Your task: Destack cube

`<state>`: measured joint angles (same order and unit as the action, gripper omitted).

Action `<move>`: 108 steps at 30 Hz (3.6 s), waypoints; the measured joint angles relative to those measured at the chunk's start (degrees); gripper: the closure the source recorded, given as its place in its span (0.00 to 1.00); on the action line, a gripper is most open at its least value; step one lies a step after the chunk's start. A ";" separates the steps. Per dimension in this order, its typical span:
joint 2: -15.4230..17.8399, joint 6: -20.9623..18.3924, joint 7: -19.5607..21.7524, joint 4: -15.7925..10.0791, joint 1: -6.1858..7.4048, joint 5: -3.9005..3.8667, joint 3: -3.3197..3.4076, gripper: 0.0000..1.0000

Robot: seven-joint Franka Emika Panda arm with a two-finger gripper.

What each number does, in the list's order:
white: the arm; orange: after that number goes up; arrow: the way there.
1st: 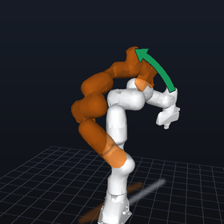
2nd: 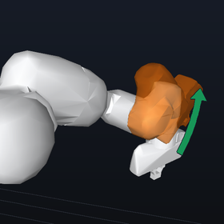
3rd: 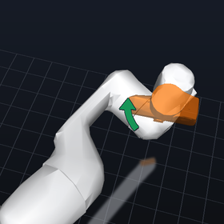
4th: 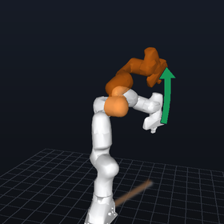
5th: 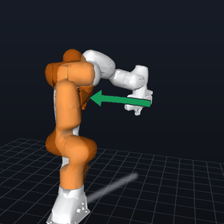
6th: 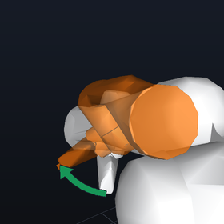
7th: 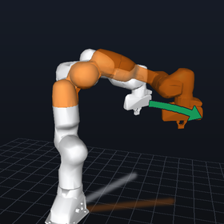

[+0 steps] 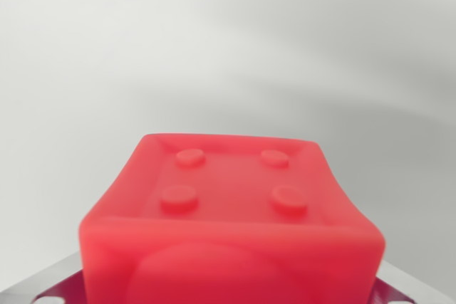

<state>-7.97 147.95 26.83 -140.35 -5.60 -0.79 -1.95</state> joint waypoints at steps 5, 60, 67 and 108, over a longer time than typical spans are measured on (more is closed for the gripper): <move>0.39 0.11 -0.88 -0.48 -0.66 0.09 0.27 1.00; 2.97 0.97 -12.13 -3.92 -7.63 0.94 4.85 1.00; 3.05 0.98 -13.40 -4.03 -8.26 1.03 5.46 1.00; 3.28 1.01 -21.41 -4.24 -12.71 1.58 9.30 1.00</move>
<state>-4.68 148.97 5.43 -144.58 -18.31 0.79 7.34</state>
